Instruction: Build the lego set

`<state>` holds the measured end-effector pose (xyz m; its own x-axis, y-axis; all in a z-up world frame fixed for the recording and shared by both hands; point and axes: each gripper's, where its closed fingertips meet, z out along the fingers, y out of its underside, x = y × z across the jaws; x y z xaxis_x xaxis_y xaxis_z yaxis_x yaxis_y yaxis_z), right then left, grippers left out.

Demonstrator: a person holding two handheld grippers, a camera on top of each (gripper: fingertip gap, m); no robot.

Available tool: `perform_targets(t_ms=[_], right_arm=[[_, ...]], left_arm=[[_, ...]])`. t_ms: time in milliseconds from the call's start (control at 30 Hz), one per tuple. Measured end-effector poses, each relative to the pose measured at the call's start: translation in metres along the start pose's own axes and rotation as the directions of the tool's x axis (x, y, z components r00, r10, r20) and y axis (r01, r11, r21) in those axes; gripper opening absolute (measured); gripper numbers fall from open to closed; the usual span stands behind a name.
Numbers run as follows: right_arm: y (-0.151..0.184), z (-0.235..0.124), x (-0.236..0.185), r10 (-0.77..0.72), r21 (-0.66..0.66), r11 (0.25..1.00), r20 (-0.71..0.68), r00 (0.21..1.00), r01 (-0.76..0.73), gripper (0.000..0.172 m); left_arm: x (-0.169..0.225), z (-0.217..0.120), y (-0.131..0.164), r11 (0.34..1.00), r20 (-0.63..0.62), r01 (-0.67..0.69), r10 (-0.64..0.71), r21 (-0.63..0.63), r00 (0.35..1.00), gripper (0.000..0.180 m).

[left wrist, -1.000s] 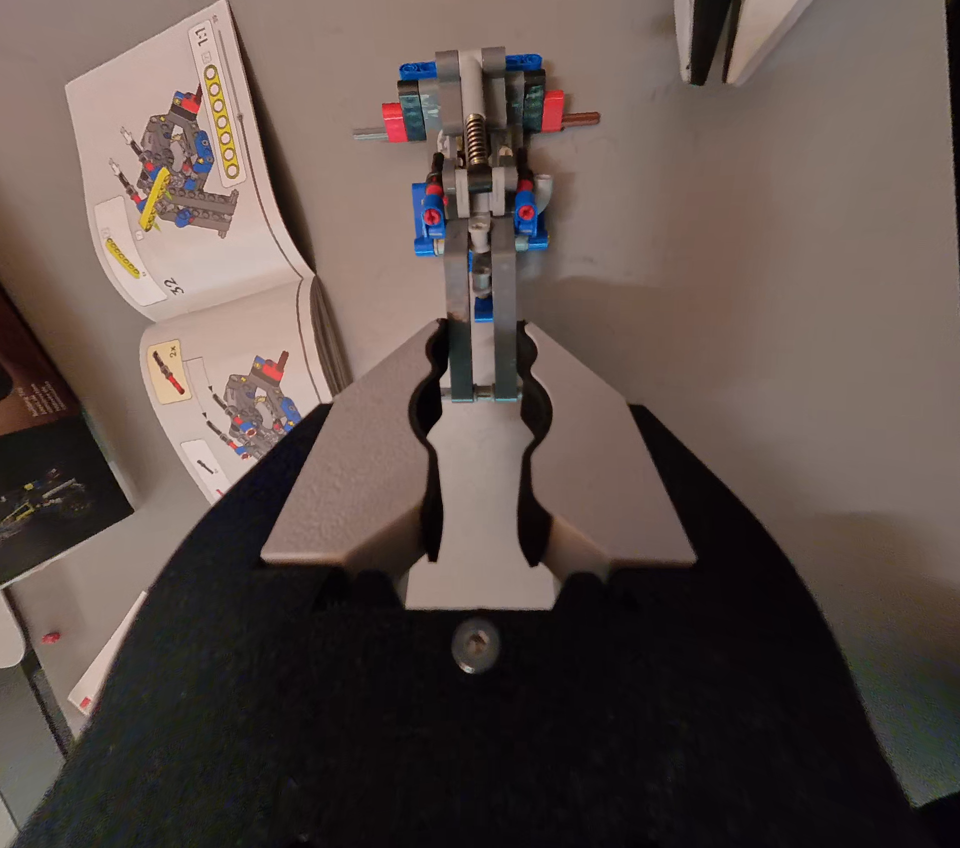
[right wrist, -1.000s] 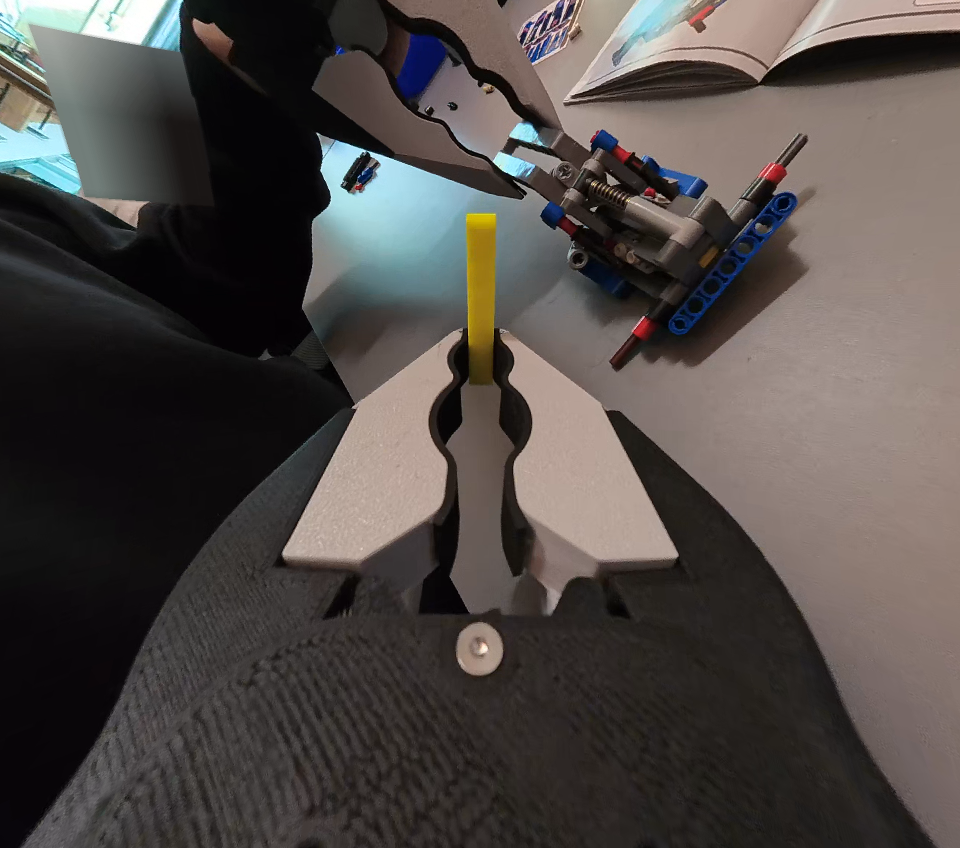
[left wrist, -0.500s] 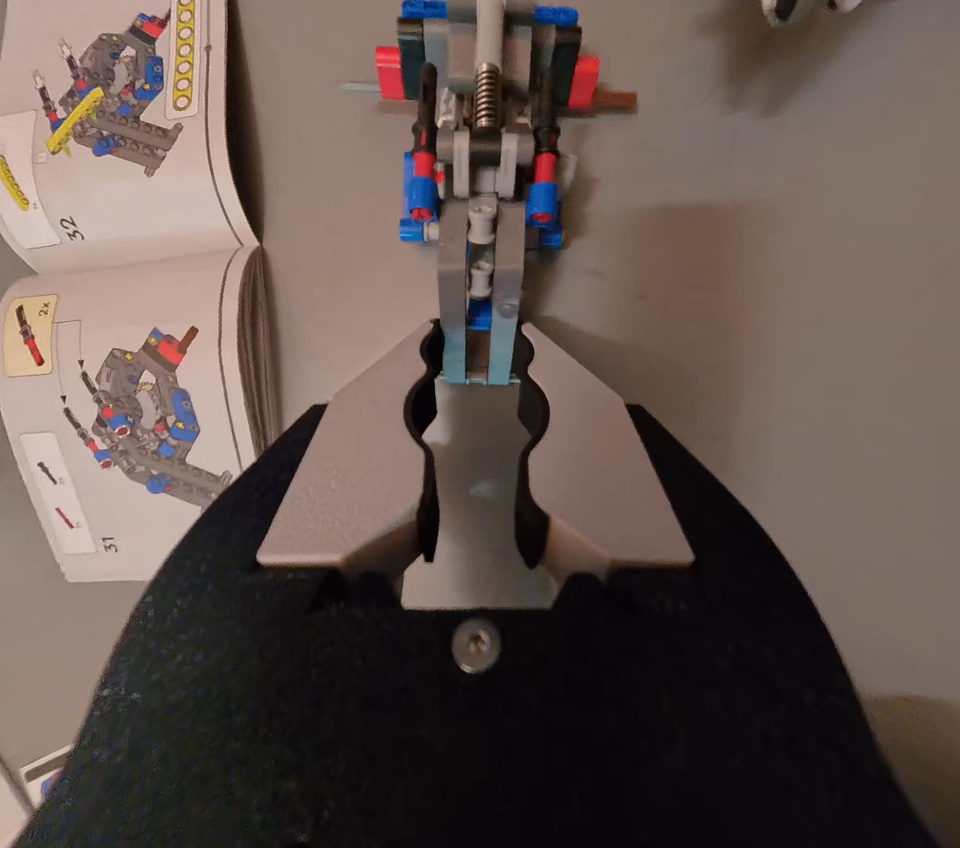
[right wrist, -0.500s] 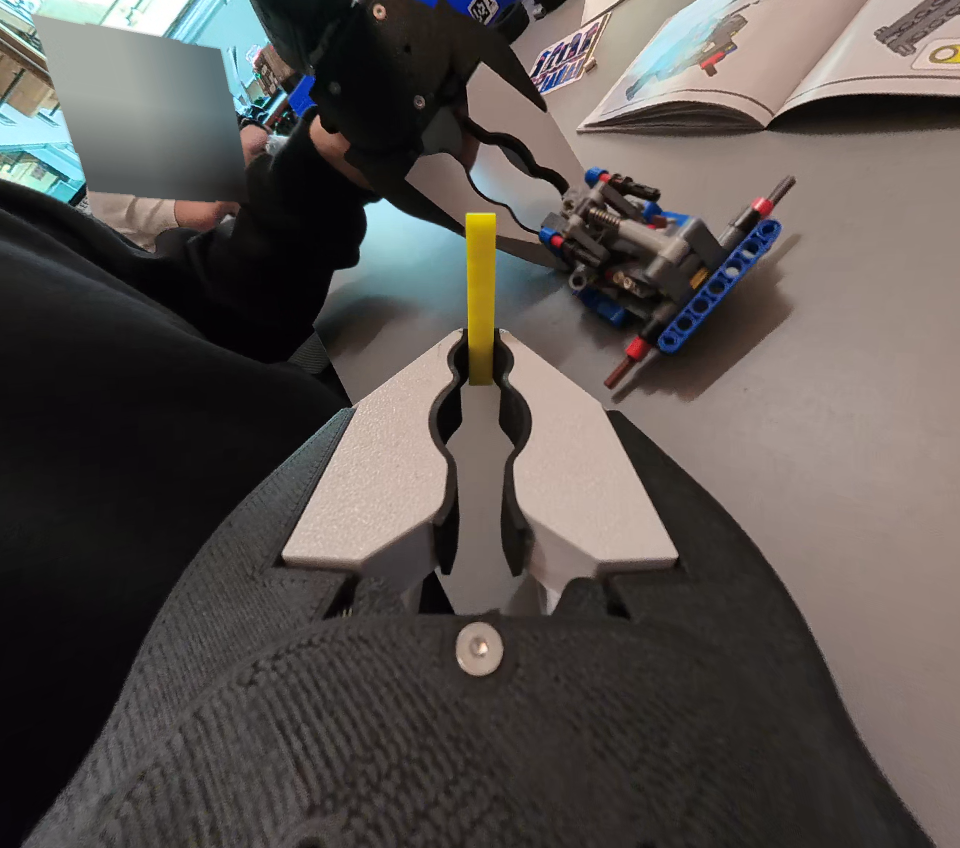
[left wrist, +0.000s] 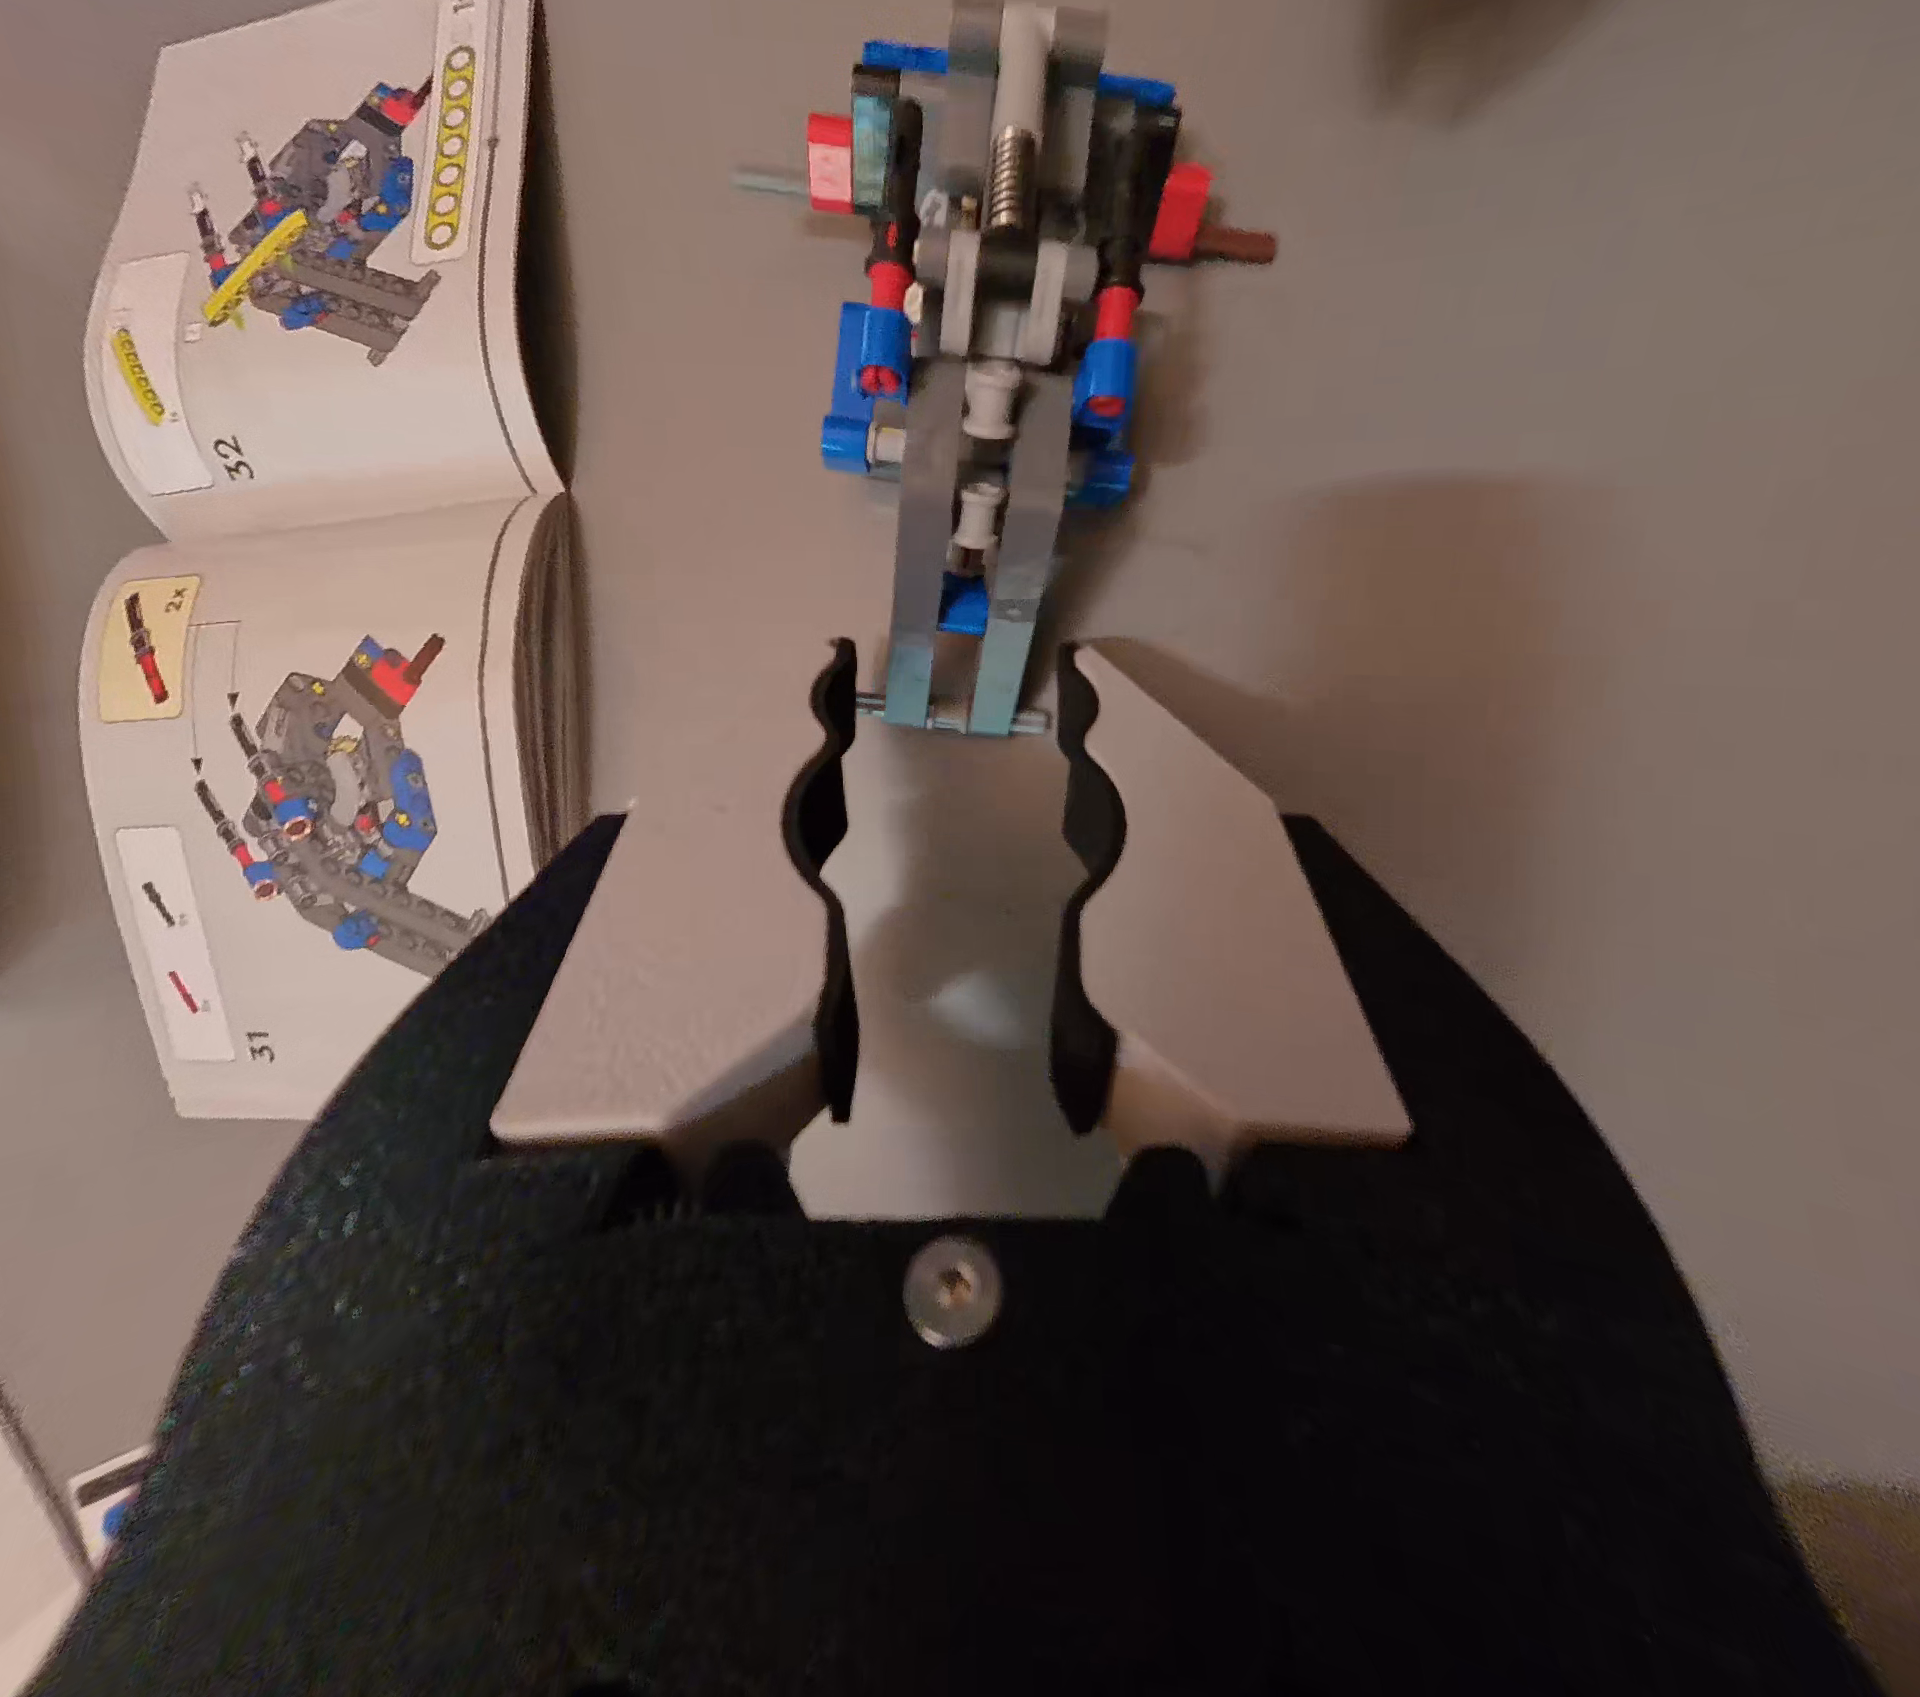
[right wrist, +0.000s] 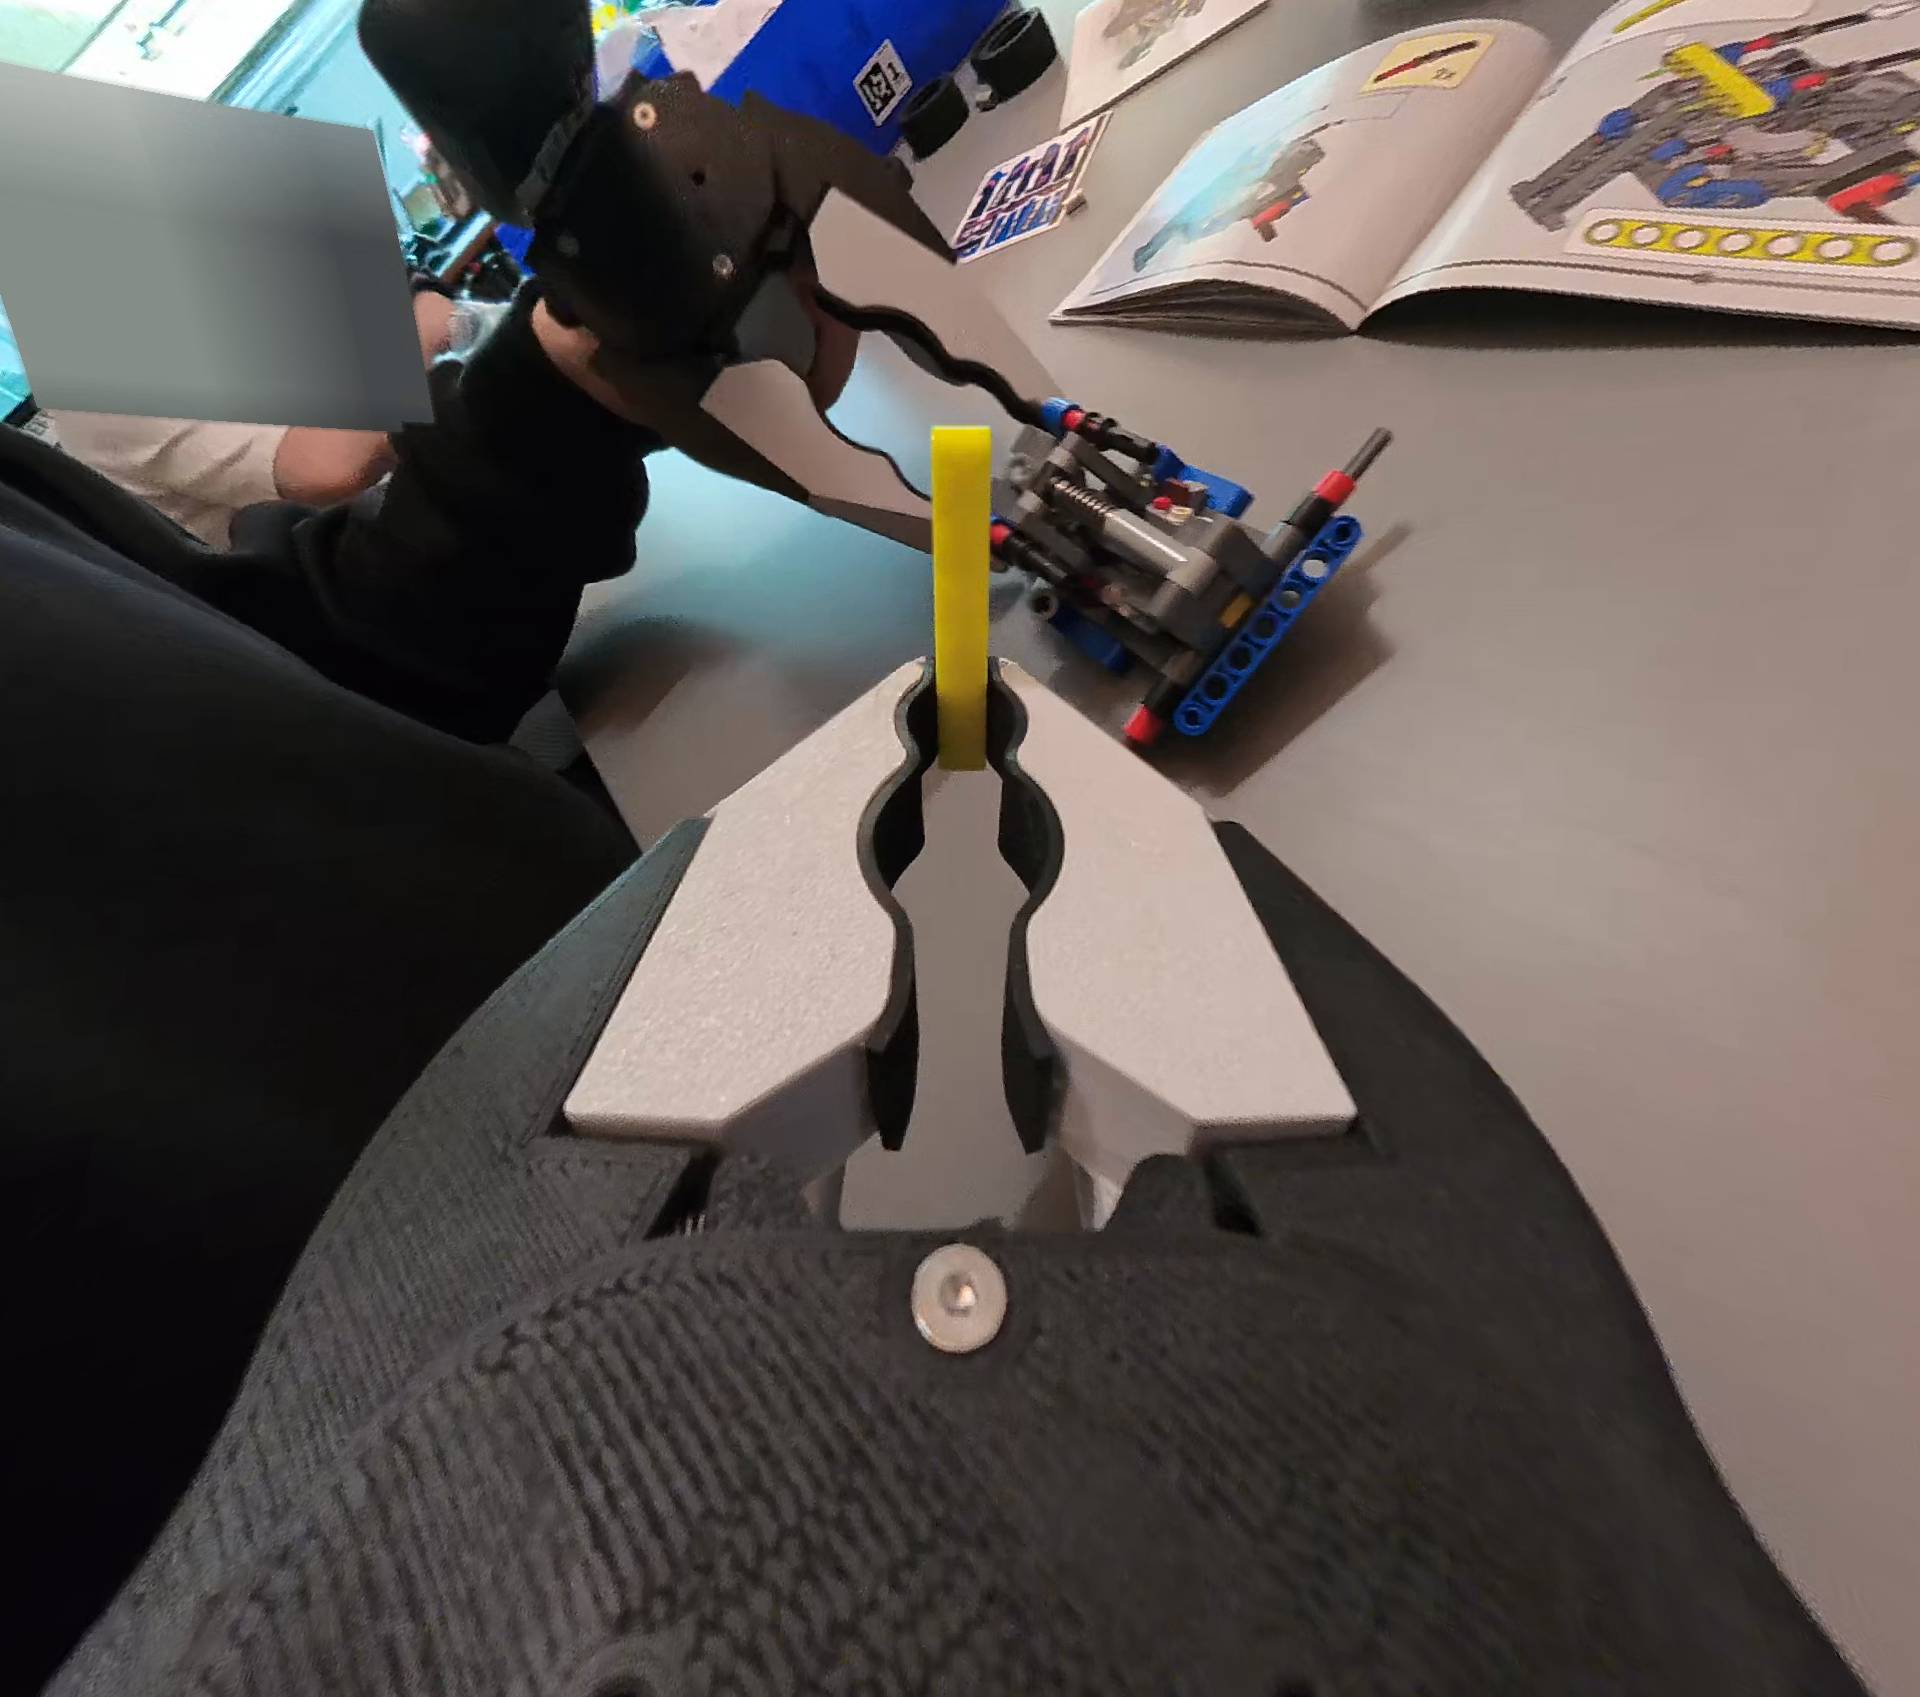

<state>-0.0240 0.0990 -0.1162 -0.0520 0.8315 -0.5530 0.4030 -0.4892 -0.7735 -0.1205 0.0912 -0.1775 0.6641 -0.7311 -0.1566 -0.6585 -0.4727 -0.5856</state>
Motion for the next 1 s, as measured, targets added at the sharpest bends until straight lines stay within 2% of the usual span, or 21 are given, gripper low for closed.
perform_targets(t_ms=[67, 167, 300, 467, 567, 767, 867, 900, 967, 1000], right_arm=[[0.0, -0.006, 0.012, -0.015, 0.003, 1.0, -0.04, 0.999, 0.015, 0.005], [-0.007, -0.024, 0.036, -0.006, 0.042, 0.999, -0.123, 0.992, 0.011, 0.005], [-0.016, -0.043, 0.08, 0.051, 0.101, 0.994, -0.227, 0.973, -0.028, 0.005], [-0.034, -0.043, 0.095, 0.05, 0.158, 0.987, -0.197, 0.979, -0.019, 0.005], [-0.035, -0.045, 0.105, 0.05, 0.15, 0.989, -0.229, 0.972, -0.015, 0.005], [-0.036, -0.047, 0.081, -0.003, 0.122, 0.992, -0.2, 0.98, 0.028, 0.005], [-0.037, -0.042, 0.059, 0.006, 0.104, 0.995, -0.134, 0.991, 0.008, 0.005], [-0.039, -0.04, 0.05, 0.013, 0.108, 0.994, -0.104, 0.995, -0.002, 0.005], [-0.04, -0.034, 0.035, 0.029, 0.096, 0.995, -0.049, 0.998, -0.024, 0.005], [-0.037, -0.03, 0.028, 0.035, 0.073, 0.997, -0.029, 0.999, -0.033, 0.005]], left_arm=[[0.001, 0.008, -0.002, 1.0, 0.013, -0.012, 0.012, 0.014, 1.0, 0.024], [0.001, 0.015, -0.014, 0.994, 0.026, -0.008, 0.005, 0.106, 1.0, 0.023], [0.0, 0.018, -0.033, 0.967, 0.009, 0.066, -0.071, 0.246, 0.997, 0.023], [-0.008, 0.022, -0.058, 0.938, 0.042, 0.073, -0.093, 0.339, 0.995, 0.023], [-0.012, 0.029, -0.067, 0.935, 0.046, 0.095, -0.118, 0.342, 0.992, 0.023], [-0.013, 0.05, -0.064, 0.974, 0.083, 0.053, -0.073, 0.22, 0.994, 0.023], [-0.013, 0.053, -0.064, 0.977, 0.078, 0.063, -0.08, 0.206, 0.994, 0.023], [-0.013, 0.052, -0.063, 0.977, 0.077, 0.07, -0.087, 0.202, 0.993, 0.026], [-0.017, 0.044, -0.059, 0.979, 0.104, 0.069, -0.09, 0.189, 0.991, 0.05], [-0.021, 0.036, -0.06, 0.976, 0.139, 0.054, -0.084, 0.21, 0.987, 0.055]])
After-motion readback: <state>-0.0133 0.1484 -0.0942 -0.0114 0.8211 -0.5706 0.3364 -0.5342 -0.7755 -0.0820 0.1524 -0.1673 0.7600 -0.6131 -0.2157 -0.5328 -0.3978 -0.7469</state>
